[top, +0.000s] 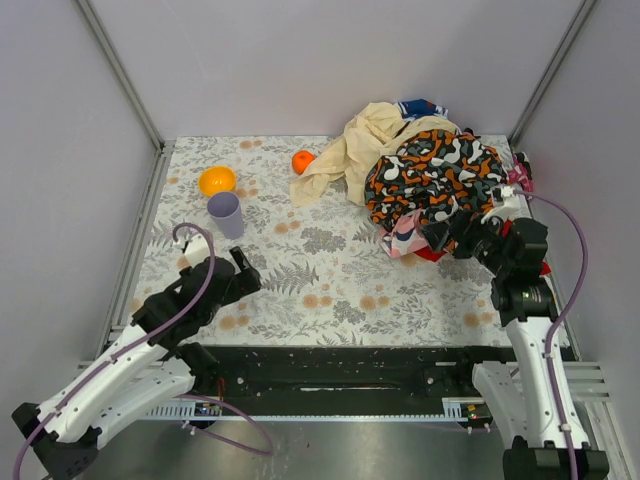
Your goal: Pick out a specific cloth from the pile
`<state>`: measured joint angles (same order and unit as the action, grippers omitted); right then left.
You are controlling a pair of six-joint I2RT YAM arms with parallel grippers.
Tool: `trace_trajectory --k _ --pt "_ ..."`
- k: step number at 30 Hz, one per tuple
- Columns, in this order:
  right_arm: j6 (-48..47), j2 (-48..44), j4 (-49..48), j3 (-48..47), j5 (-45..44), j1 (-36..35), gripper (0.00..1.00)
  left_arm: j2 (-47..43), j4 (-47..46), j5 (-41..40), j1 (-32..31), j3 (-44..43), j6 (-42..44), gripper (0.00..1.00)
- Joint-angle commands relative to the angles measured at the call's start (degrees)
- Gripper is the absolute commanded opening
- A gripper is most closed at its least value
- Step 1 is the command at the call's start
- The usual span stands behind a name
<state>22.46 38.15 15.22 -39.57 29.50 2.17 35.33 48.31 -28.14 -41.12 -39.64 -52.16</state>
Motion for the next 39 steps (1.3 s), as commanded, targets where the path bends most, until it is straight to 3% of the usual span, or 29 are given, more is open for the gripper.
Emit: trace_trajectory --k 1,7,11,16,23,30,39 --pt "-3.38 5.69 2.35 -9.46 -4.59 -6.36 0.99 2.45 -6.30 1.60 0.25 0.88 2.32 0.99" --pt "-9.79 27.28 9.11 -22.63 -33.67 -31.14 0.99 5.54 -6.48 1.68 0.25 -0.88 3.56 0.99" --pt "-14.36 43.64 11.58 -31.51 -42.40 -37.67 0.99 4.40 -5.69 1.07 0.34 -0.44 3.03 0.99" --pt "-13.76 63.67 13.95 -42.06 -42.50 -37.95 0.99 2.38 -4.81 0.37 0.43 -0.09 2.42 0.99" --pt "-12.36 82.42 19.40 -55.77 -59.10 -36.99 0.99 0.44 -1.38 -2.35 0.61 -1.41 1.19 0.99" --pt "-7.96 87.18 20.20 -64.22 -60.96 -27.94 0.99 -0.35 -1.03 -3.24 0.61 -2.29 1.01 0.99" --pt "-12.08 87.61 17.47 -74.15 -64.65 -18.27 0.99 2.54 -4.45 -2.10 0.61 -2.37 2.94 0.99"
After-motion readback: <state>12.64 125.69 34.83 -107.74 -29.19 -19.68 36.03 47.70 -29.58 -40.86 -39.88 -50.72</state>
